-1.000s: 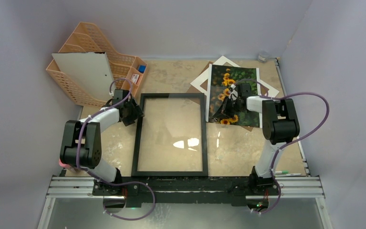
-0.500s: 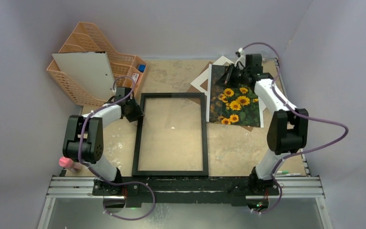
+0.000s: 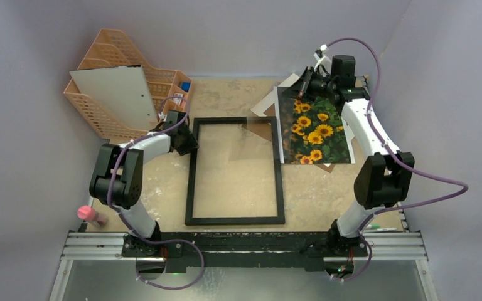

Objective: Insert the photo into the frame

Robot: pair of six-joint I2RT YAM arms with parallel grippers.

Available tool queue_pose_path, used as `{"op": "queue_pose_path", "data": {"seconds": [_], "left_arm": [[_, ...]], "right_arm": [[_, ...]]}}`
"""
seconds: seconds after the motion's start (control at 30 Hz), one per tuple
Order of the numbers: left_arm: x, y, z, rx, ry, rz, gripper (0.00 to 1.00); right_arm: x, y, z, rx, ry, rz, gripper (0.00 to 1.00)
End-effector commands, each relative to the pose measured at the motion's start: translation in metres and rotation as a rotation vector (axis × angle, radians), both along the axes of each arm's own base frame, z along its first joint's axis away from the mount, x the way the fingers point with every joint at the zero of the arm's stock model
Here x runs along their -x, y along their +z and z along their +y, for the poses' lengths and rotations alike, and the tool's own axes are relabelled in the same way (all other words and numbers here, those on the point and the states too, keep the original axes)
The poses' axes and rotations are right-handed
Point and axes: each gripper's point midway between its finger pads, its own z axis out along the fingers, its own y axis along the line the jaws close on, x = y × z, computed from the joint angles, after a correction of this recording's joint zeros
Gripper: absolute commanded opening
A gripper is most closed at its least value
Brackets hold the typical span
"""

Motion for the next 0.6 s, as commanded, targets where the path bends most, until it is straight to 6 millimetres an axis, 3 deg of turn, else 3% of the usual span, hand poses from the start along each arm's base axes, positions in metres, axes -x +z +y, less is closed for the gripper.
{"op": "queue_pose_path", "data": {"seconds": [0.0, 0.13, 0.3, 0.47, 0.57], "left_arm": [[-0.008, -0.007, -0.017, 0.047, 0.032, -0.006, 0.08], [-0.015, -0.002, -0.028, 0.102, 0.019, -0.034, 0.17], [-0.019, 0.020, -0.025, 0.083, 0.000, -0.102, 0.34], [-0.007, 0.043, -0.021, 0.073, -0.013, -0.122, 0.54], [0.006, 0.052, -0.017, 0.065, -0.023, -0.120, 0.61]], "right_arm": [[0.008, 0.020, -0.001, -0.023, 0.019, -0.033, 0.00], [0.013, 0.019, 0.002, -0.036, 0.053, -0.026, 0.00], [0.027, 0.033, 0.010, -0.078, 0.136, -0.046, 0.00], [0.041, 0.053, 0.017, -0.118, 0.194, -0.098, 0.00], [0.056, 0.060, 0.022, -0.150, 0.231, -0.095, 0.00]]}}
